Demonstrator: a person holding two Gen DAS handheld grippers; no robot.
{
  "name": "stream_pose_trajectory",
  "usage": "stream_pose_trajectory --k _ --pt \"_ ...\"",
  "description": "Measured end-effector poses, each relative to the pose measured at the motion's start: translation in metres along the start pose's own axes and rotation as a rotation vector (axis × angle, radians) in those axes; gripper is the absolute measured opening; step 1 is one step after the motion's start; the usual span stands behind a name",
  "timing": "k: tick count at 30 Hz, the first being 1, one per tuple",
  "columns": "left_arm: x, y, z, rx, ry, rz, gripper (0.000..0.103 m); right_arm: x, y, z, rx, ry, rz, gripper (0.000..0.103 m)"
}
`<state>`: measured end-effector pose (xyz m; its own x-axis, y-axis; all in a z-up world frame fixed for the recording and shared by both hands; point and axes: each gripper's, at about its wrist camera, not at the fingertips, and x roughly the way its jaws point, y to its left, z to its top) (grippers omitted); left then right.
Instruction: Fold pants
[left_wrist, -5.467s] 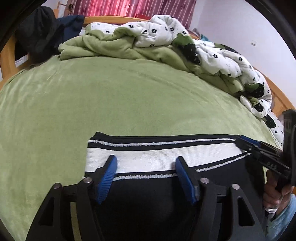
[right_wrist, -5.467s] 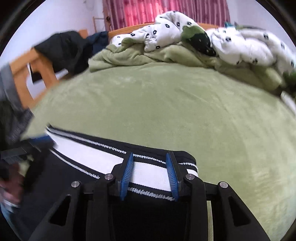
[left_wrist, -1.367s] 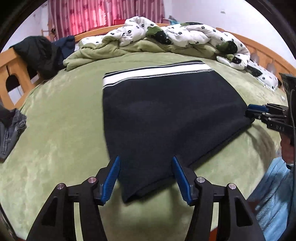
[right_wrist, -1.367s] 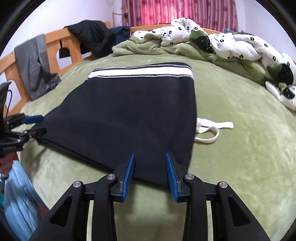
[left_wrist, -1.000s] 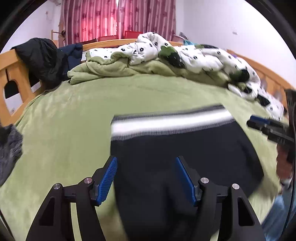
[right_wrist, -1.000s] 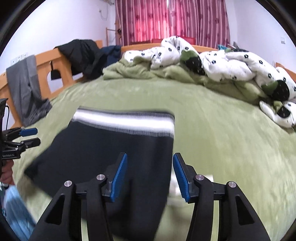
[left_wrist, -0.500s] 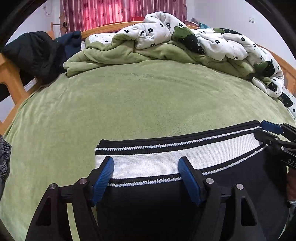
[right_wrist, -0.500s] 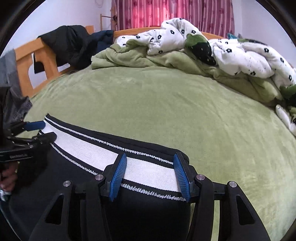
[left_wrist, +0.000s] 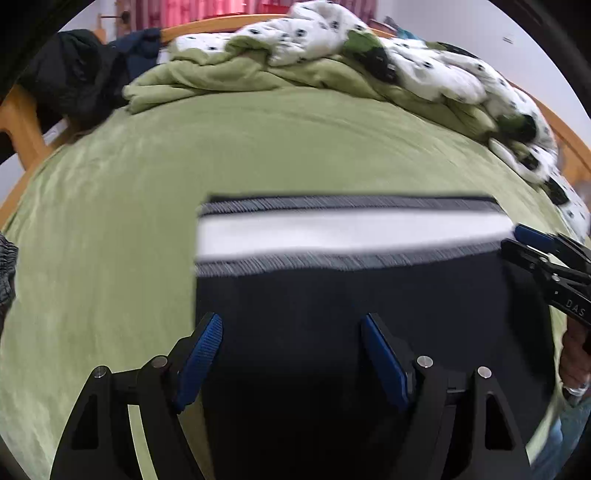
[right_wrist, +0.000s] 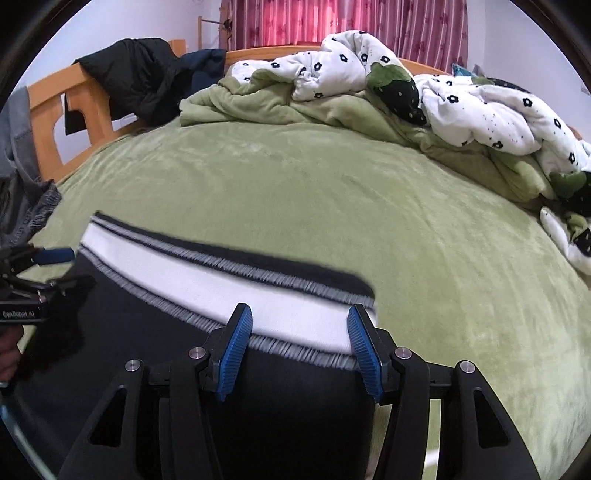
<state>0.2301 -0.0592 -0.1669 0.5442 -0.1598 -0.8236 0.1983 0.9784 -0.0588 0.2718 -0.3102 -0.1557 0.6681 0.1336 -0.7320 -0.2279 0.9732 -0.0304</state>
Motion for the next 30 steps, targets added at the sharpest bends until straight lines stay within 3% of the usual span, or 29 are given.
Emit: stream_pose_trajectory --k 4,7,9,11,15,17,20,23,26,30 --pt "-0.017 -0.021 -0.025 0.041 -0.014 -0.007 0.076 -0.025 0.024 -0.025 -0.027 0.008 0.079 0.054" --pt "-0.023 -0.028 -0.040 0.052 0.014 -0.064 0.076 -0.044 0.047 -0.052 -0.068 -0.002 0.125 0.054" --pt "-0.028 -0.032 -0.056 0.075 0.000 -0.031 0.076 -0.053 0.056 -0.068 -0.071 -0.005 0.145 0.054" --pt "-0.035 -0.034 -0.071 0.107 -0.016 0.007 0.077 -0.060 0.063 -0.084 -0.074 -0.012 0.129 0.054" --pt "-0.057 -0.018 -0.091 0.082 -0.042 0.011 0.078 -0.078 0.063 -0.110 -0.080 -0.028 0.092 0.054" --pt "-0.066 -0.001 -0.099 0.039 -0.040 0.008 0.086 -0.085 0.057 -0.118 -0.066 -0.028 0.075 0.054" --pt "-0.072 0.020 -0.110 -0.033 -0.015 -0.054 0.086 -0.093 0.044 -0.128 -0.041 -0.021 0.026 0.054" --pt "-0.081 0.029 -0.123 -0.067 0.004 -0.037 0.085 -0.101 0.028 -0.136 0.017 0.002 0.017 0.053" --pt "-0.091 0.027 -0.130 -0.092 -0.001 -0.048 0.084 -0.107 0.019 -0.143 0.051 0.033 -0.057 0.053" --pt "-0.113 0.008 -0.132 -0.084 -0.027 -0.048 0.083 -0.130 0.005 -0.145 0.189 0.037 -0.036 0.053"
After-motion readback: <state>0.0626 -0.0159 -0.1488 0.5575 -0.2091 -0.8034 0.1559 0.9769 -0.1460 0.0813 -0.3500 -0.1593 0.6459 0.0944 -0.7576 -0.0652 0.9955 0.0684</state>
